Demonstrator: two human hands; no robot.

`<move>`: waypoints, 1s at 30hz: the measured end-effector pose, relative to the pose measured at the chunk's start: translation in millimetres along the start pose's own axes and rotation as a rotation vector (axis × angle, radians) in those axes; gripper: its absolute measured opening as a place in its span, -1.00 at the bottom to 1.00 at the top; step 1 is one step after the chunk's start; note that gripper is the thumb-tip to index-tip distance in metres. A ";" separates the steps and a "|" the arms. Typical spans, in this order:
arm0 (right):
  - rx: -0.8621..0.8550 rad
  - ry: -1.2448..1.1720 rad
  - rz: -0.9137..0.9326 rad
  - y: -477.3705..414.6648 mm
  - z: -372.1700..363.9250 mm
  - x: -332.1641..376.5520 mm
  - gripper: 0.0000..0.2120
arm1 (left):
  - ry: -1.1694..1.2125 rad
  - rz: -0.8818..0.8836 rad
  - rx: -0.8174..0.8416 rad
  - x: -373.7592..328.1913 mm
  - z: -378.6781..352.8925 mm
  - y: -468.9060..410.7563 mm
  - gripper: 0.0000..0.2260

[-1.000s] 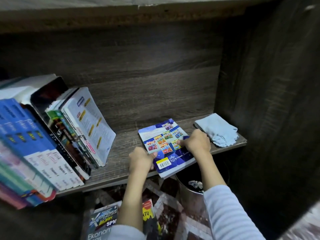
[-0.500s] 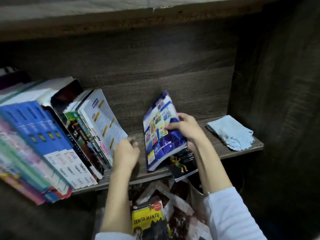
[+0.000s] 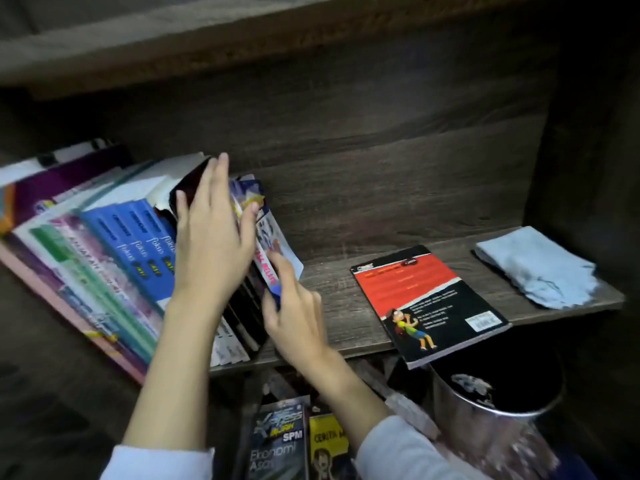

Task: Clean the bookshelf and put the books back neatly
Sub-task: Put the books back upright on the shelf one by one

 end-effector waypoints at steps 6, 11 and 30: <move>0.067 -0.123 -0.094 7.4 -32.4 -36.7 -0.43 | -0.071 -0.158 0.060 10.1 -3.4 19.1 -0.53; 0.427 -0.266 -0.334 -9.5 -48.7 -74.8 -0.31 | -0.174 -0.230 0.160 14.8 -11.8 23.2 -0.42; 0.691 -0.007 -0.480 -18.8 -29.8 -88.4 -0.25 | -0.258 -0.003 0.146 12.2 -24.8 16.5 -0.31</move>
Point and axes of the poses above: each hand's wrist, its own y-axis away from the middle knuckle, its own z-axis out of the back of the hand, x = y × z, the point moved 6 cm from there along -y, towards the middle knuckle, and after that the axes turned 13 degrees about -z, right-handed, at the moved point
